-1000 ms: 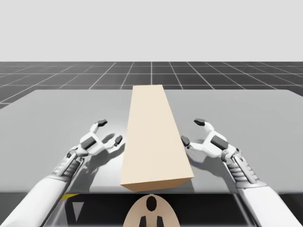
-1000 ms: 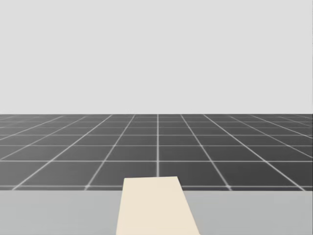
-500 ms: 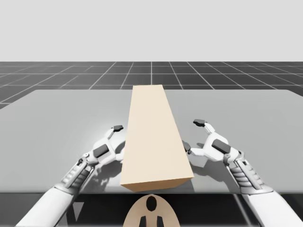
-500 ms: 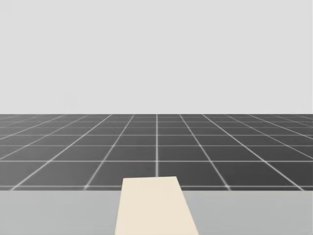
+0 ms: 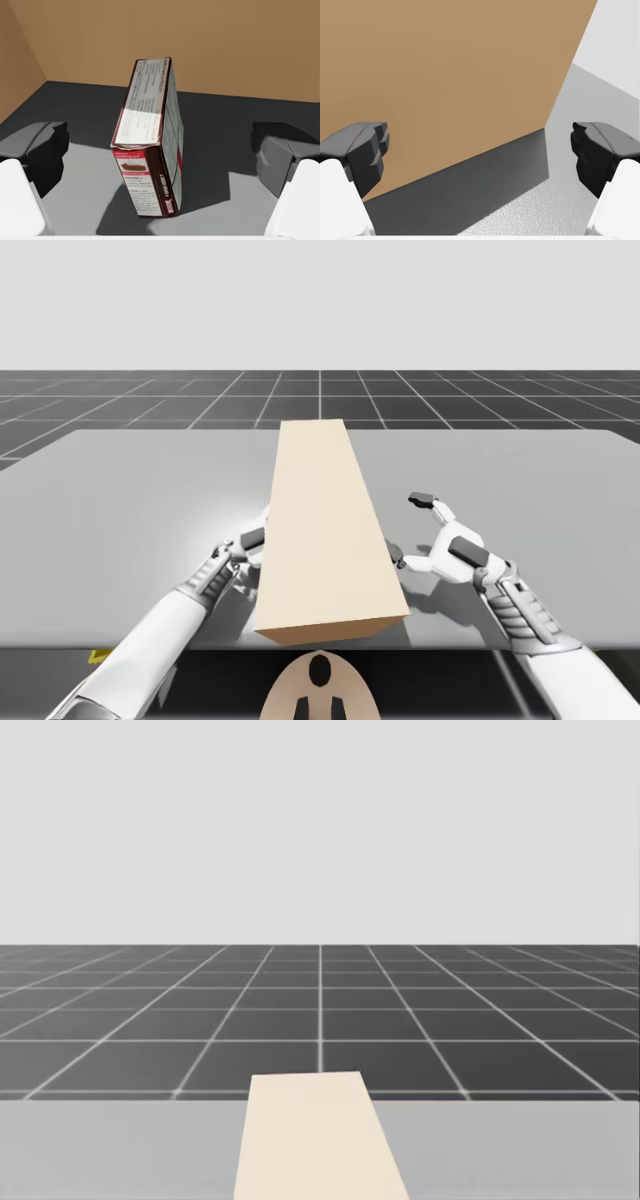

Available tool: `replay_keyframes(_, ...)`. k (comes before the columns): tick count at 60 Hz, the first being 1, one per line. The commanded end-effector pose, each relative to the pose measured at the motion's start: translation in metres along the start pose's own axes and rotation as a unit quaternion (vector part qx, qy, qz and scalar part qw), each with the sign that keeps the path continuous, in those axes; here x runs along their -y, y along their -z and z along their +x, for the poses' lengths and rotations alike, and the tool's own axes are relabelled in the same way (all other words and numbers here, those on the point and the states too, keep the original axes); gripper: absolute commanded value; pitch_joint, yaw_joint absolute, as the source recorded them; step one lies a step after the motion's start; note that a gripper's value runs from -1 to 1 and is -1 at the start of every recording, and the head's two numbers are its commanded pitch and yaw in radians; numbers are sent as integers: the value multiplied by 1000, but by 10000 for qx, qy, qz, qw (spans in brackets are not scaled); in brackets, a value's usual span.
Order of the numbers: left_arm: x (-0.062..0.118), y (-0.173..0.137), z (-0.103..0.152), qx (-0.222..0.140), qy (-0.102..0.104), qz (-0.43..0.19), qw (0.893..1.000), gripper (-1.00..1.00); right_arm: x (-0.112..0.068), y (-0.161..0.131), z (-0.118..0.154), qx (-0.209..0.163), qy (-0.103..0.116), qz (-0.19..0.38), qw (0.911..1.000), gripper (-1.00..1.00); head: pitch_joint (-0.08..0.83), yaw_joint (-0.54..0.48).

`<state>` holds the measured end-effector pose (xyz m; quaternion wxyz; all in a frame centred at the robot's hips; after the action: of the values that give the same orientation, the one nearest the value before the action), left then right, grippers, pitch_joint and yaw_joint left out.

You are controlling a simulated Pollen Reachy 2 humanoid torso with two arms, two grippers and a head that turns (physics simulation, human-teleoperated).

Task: Retrieve the object from inside the box.

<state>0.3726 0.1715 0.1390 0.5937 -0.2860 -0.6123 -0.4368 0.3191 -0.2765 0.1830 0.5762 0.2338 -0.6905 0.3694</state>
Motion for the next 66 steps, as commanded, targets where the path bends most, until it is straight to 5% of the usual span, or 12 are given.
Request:
replay_keyframes(1,-4,22,-8,-78,-122,-267,9995,-1000,-1,-1,1,16,-45,25,10000,-1000,15,-1)
replay_keyframes(14,-3,34,-17,-74,-256,-596,9979,-1000,-2,-1,1,12,-74,20,10000,-1000,21,-5)
replay_keyframes(15,-3,34,-17,-68,-244,-592,9979,-857,-2,-1,1,12,-77,18,10000,-1000,21,-5)
replay_keyframes(17,-2,35,-17,-71,-228,-585,9980,-112,-2,-2,1,13,-78,18,10000,-1000,21,-6)
replay_keyframes(18,-2,35,-18,-67,-233,-596,9979,757,-2,-2,1,12,-79,16,10000,-1000,20,-7)
replay_keyframes(20,-2,34,-19,-81,-272,-655,9974,928,-2,-1,1,5,-89,6,10000,-1000,21,-8)
replay_keyframes(38,-17,5,-15,-147,-313,-485,9982,1000,-1,-2,3,26,-82,-4,10000,-1000,20,-6)
replay_keyframes(66,-45,-116,4,-97,-76,440,9990,1000,2,-5,3,33,-57,-51,10000,-1000,17,-2)
